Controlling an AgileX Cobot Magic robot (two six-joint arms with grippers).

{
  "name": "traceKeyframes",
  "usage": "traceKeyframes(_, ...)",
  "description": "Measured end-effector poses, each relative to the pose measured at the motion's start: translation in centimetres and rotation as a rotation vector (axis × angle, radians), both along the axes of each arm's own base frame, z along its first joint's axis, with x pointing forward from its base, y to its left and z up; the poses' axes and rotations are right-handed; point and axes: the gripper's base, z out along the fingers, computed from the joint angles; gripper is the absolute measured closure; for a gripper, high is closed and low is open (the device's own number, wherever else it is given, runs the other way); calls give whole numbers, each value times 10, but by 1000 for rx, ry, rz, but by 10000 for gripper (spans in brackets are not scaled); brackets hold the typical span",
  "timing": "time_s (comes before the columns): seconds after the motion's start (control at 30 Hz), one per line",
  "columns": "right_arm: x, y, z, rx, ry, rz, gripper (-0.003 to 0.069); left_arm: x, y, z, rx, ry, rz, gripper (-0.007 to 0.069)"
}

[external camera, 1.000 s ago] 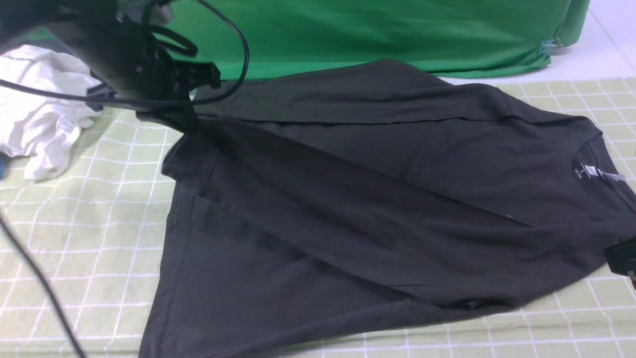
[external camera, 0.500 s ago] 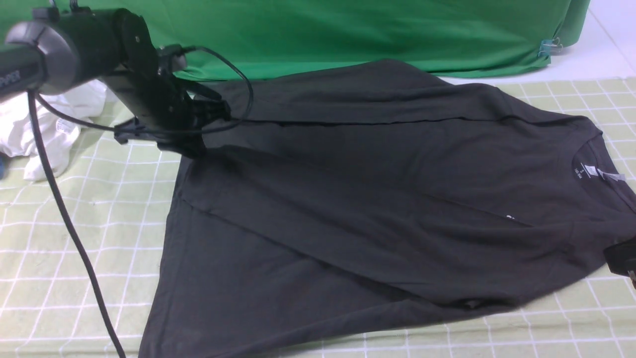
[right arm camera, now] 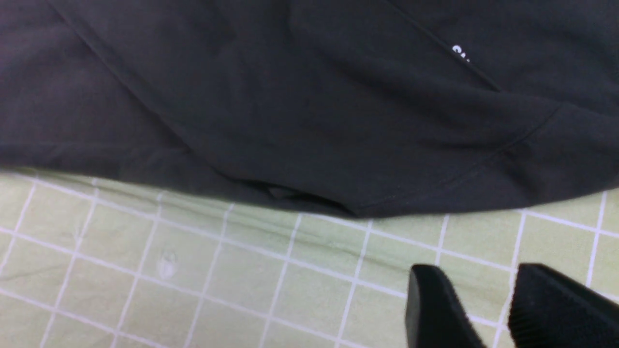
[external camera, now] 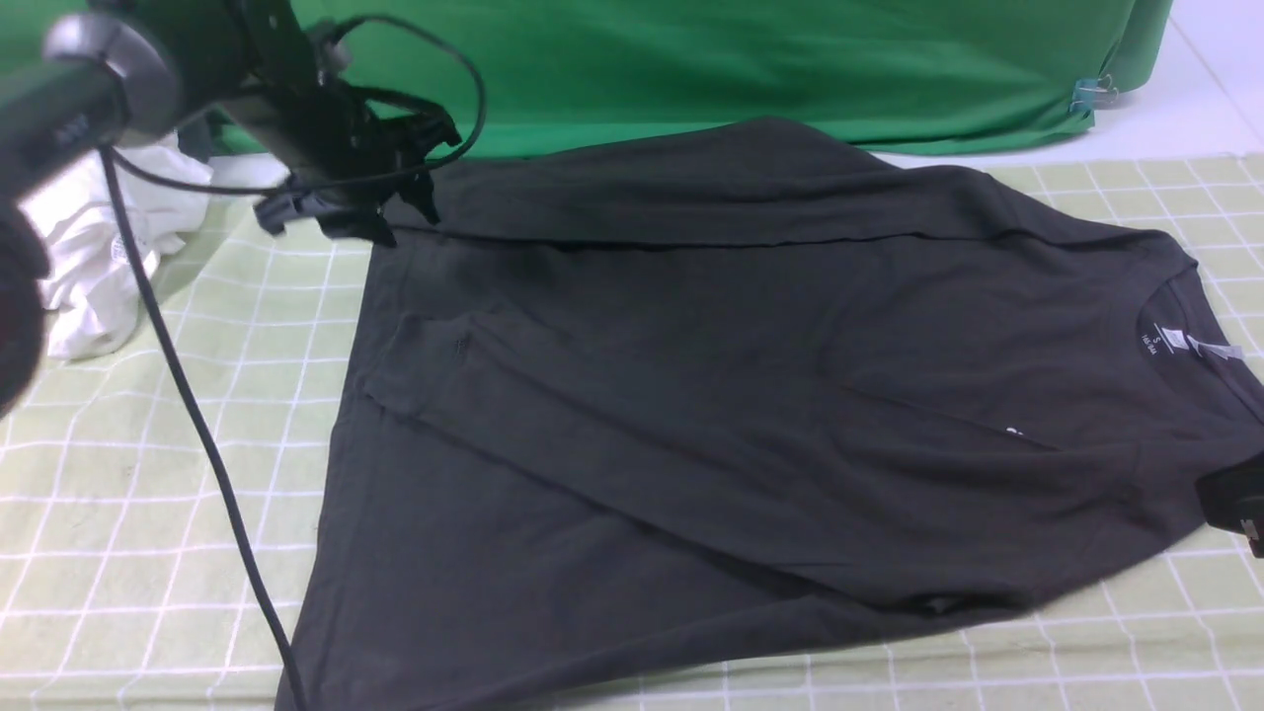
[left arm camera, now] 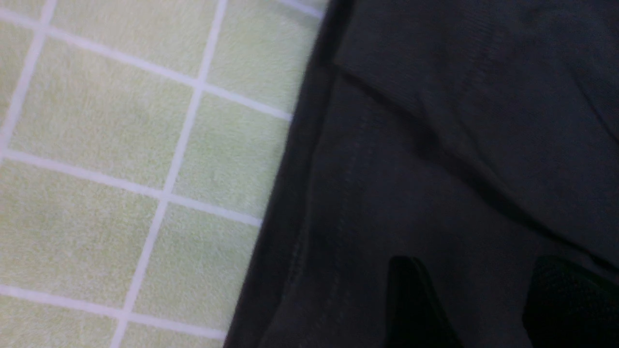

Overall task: Fold a long-sleeved shirt over a green coffee tablecloth.
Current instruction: 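Grab the top left corner of the dark shirt with the left gripper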

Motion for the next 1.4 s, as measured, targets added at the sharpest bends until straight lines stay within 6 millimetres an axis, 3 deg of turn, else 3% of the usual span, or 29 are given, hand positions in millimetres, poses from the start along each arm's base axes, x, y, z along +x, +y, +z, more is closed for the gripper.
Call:
traceKeyframes(0.1,0,0,0,6,3,-10,421,10,16,-25,-91,33,131,294)
traceKeyframes(0.17,0,0,0,12,7,-19,421,14,21,-31,-110,15,162,294)
traceKeyframes(0.5,2,0,1,21,-13,-27,421,31,23,-29,-205,-157,259,293)
traceKeyframes(0.67,3,0,2,25,-27,-31,421,32,22,-44,-211,-126,265,293)
traceKeyframes(1.13,4,0,3,30,-44,-36,421,32,26,-46,-284,-102,332,293)
traceKeyframes(1.4,10,1,8,50,-123,-53,421,45,34,-44,-265,-279,399,294)
